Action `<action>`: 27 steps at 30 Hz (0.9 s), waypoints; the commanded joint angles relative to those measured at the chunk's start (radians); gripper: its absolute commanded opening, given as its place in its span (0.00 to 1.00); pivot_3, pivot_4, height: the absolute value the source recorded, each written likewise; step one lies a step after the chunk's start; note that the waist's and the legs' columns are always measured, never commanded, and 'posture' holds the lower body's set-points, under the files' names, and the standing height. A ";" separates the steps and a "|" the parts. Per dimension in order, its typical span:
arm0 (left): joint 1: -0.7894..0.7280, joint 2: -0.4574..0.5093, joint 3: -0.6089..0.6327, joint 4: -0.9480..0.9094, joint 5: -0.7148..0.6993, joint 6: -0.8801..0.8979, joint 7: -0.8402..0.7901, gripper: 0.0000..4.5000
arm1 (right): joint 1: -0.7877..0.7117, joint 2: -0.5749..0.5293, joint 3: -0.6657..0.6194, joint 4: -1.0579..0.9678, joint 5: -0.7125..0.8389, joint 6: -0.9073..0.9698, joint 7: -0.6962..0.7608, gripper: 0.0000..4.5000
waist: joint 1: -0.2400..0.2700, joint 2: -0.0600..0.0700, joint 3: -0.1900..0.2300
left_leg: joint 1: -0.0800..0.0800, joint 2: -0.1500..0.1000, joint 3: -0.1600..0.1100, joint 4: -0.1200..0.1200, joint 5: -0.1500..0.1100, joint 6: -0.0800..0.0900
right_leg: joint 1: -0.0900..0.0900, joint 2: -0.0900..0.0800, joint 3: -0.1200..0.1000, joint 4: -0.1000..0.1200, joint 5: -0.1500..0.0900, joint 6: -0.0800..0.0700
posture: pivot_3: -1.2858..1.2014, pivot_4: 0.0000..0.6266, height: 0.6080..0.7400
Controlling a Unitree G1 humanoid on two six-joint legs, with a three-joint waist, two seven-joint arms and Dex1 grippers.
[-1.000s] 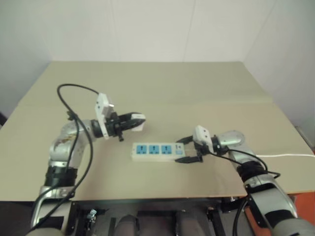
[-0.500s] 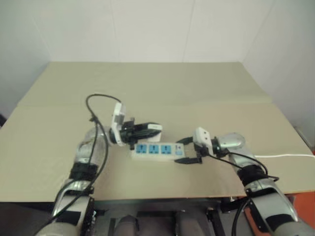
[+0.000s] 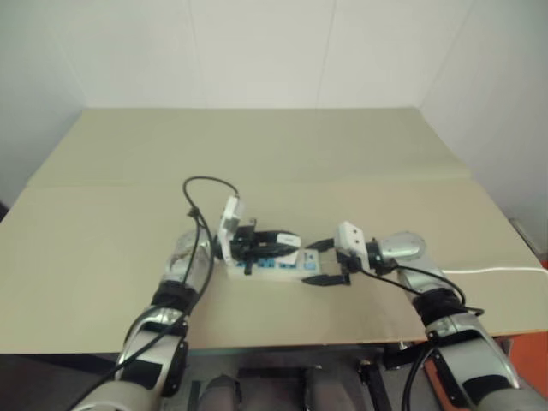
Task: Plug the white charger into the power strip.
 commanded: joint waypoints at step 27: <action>-0.120 -0.047 0.005 0.302 0.096 -0.220 -0.058 0.23 | 0.078 0.004 0.044 -0.067 -0.044 0.056 -0.035 0.76 | -0.003 0.000 0.000 | 0.000 0.000 0.000 0.000 0.000 0.000 | 0.000 0.001 0.000 0.000 0.000 0.000 | 0.52 0.24 1.00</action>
